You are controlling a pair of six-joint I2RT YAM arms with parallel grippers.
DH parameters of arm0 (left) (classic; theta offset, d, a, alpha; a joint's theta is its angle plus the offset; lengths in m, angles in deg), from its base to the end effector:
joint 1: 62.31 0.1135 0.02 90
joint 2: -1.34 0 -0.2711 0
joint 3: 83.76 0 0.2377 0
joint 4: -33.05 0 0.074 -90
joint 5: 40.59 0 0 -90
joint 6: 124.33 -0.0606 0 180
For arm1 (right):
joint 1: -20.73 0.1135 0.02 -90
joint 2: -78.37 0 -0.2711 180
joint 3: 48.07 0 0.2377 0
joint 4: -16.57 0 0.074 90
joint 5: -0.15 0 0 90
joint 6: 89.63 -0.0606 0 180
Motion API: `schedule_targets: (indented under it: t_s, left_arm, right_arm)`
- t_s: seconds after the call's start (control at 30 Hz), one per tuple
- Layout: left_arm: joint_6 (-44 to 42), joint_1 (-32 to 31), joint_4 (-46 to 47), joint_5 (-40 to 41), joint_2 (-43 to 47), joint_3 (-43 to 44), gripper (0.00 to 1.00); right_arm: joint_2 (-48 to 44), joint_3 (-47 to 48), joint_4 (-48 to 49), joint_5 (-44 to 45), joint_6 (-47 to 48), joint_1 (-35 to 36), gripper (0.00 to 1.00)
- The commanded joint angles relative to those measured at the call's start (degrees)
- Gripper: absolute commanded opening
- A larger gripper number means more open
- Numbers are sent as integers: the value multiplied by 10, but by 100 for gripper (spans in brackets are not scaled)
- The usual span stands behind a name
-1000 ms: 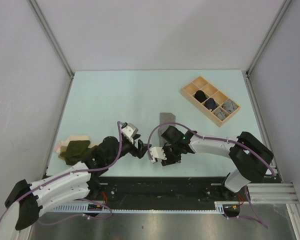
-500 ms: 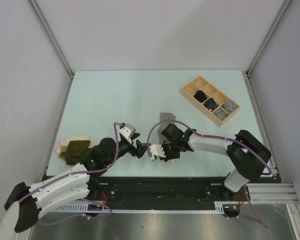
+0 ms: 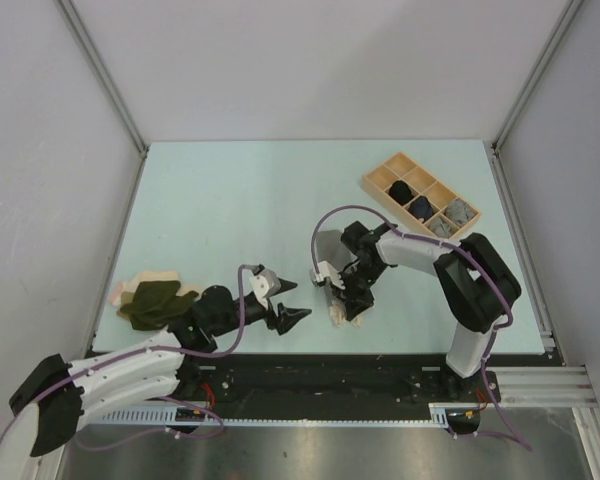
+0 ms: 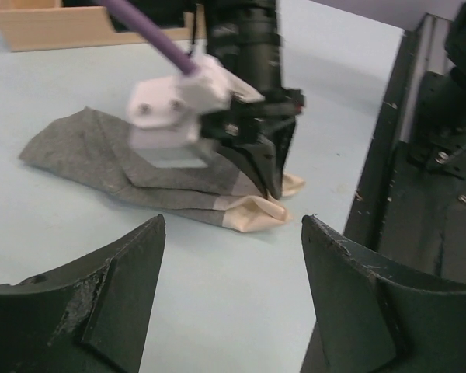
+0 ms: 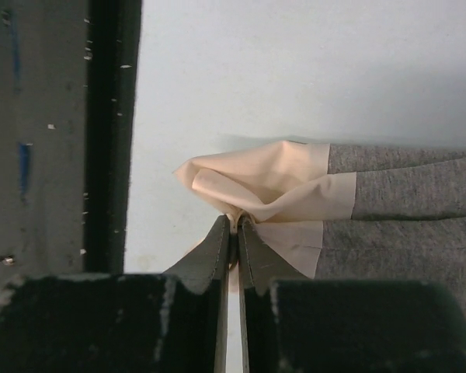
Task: Roll the underwear
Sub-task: Roll the underwear to the center of the board.
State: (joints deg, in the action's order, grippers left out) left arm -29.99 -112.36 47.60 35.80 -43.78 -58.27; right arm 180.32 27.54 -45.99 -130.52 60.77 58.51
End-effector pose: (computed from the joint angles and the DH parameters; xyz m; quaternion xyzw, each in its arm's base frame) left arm 0.1078 -0.1510 0.2140 0.3582 0.6440 -0.3841 0.5563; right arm 0.2062 0.2098 0.1533 -0.7108 0.6115 0.3390 0.0770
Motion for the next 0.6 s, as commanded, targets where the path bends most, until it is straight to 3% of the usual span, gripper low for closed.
schedule_targets:
  t_s: [0.0, 0.23, 0.57]
  left_arm:
    - [-57, -31, 59, -38, -5, -14, 75]
    - [-117, -75, 24, -26, -61, 15, 73]
    - [-201, -88, 5, -6, -189, 93, 73]
  right_arm:
    - [40, 65, -122, -103, 46, -36, 4]
    - [117, 146, -253, -152, 110, -69, 2]
    - [190, 221, -310, -172, 115, -107, 2]
